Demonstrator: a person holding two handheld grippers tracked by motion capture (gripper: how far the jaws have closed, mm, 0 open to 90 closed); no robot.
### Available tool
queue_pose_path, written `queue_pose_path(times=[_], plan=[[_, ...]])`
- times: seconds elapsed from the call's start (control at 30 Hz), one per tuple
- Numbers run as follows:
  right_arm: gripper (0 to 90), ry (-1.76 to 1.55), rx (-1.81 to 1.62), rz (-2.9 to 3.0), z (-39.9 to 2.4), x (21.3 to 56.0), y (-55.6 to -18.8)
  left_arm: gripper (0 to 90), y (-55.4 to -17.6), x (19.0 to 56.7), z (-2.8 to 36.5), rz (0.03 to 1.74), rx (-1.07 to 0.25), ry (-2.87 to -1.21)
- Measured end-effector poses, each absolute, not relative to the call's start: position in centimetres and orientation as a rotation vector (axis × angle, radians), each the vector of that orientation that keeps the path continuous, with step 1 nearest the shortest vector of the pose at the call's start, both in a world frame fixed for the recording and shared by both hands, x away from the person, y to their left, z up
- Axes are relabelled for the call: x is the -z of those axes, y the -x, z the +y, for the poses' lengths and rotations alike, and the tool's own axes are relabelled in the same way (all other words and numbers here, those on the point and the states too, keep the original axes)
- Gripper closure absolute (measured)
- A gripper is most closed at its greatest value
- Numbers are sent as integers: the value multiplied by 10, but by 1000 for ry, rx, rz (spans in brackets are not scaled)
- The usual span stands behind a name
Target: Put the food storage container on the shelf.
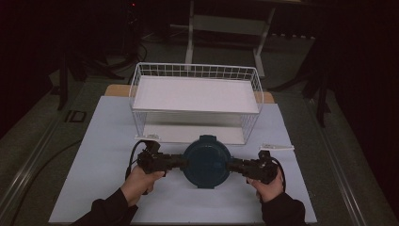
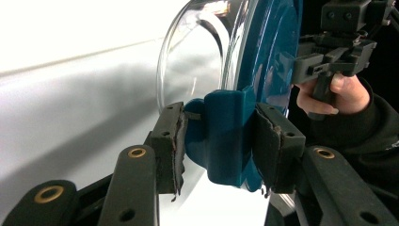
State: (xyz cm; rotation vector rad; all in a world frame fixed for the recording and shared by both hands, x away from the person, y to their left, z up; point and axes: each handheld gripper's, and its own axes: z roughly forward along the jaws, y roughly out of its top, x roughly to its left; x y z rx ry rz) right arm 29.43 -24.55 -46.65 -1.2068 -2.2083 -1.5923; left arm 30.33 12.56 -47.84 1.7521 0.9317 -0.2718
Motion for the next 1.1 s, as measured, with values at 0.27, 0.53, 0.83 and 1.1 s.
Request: queue_pose_path(times=[0.27,0.53,0.83,1.1], plan=[[569,1156,1631,-2244,-238,460,-316,563,-317,474,133,914,189,-1730],[569,1152,1629,-2257,-232,463,-339,561,-334,481,136,933,163,-1699],[569,1171,1622,-2253,-228,472,-361,557,-355,491,139,948,143,-1707],[568,1204,1620,-2242,-227,484,-380,556,-373,499,137,976,128,-1712]])
